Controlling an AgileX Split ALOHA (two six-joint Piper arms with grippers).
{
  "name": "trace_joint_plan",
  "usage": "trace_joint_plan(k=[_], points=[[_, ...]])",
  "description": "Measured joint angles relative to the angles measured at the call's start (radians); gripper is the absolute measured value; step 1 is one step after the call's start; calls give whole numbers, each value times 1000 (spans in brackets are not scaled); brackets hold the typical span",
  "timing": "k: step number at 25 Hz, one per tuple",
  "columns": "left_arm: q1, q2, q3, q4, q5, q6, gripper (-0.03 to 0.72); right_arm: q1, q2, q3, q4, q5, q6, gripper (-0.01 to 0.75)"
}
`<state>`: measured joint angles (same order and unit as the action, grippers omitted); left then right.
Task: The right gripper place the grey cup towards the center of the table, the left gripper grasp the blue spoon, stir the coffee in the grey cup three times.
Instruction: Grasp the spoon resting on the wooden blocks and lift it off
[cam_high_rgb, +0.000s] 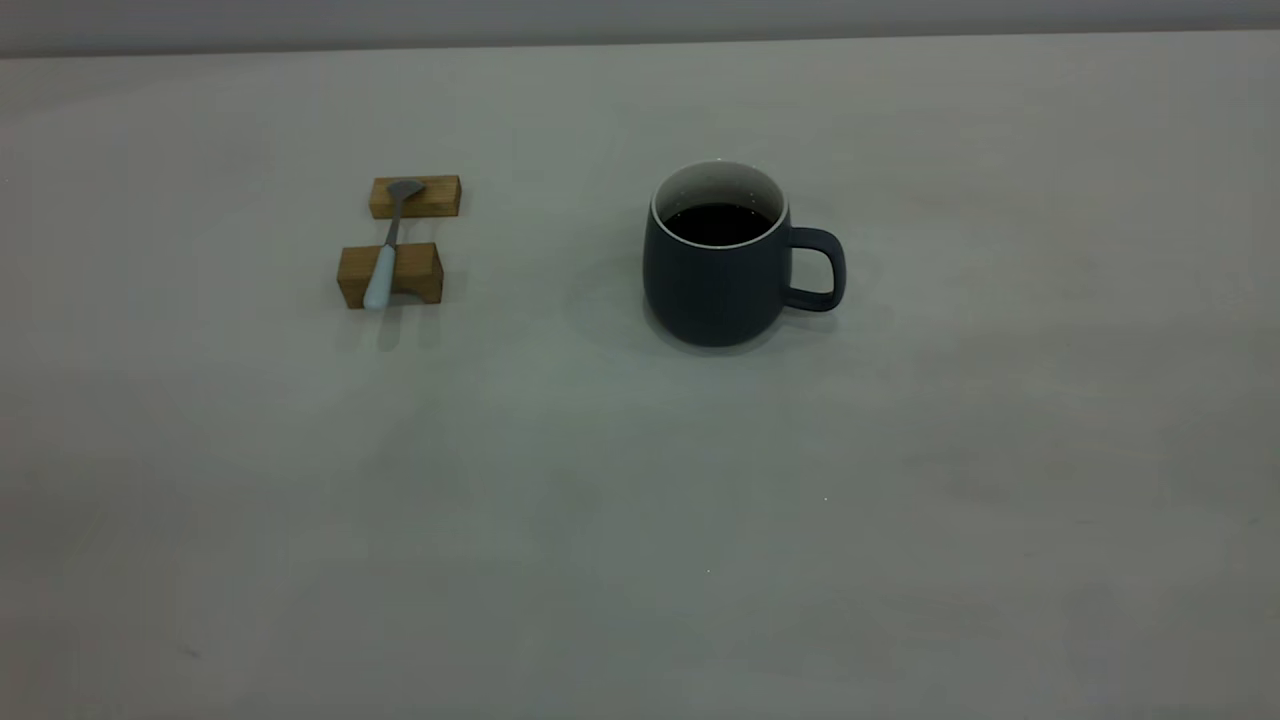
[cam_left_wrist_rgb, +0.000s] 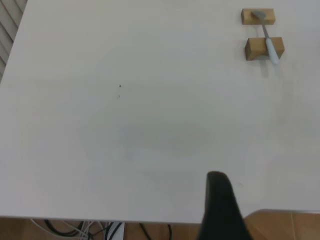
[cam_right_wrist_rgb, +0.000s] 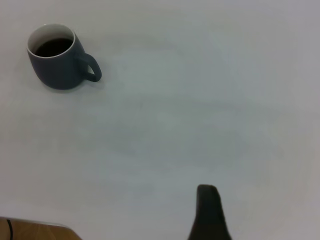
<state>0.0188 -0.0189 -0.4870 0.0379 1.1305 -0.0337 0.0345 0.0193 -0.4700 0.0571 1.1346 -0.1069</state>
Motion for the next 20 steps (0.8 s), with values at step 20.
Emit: trace_joint_plan(k=[20], points=[[0,763,-174,7,-334,-50,611,0,0,0,0,0,0,592]])
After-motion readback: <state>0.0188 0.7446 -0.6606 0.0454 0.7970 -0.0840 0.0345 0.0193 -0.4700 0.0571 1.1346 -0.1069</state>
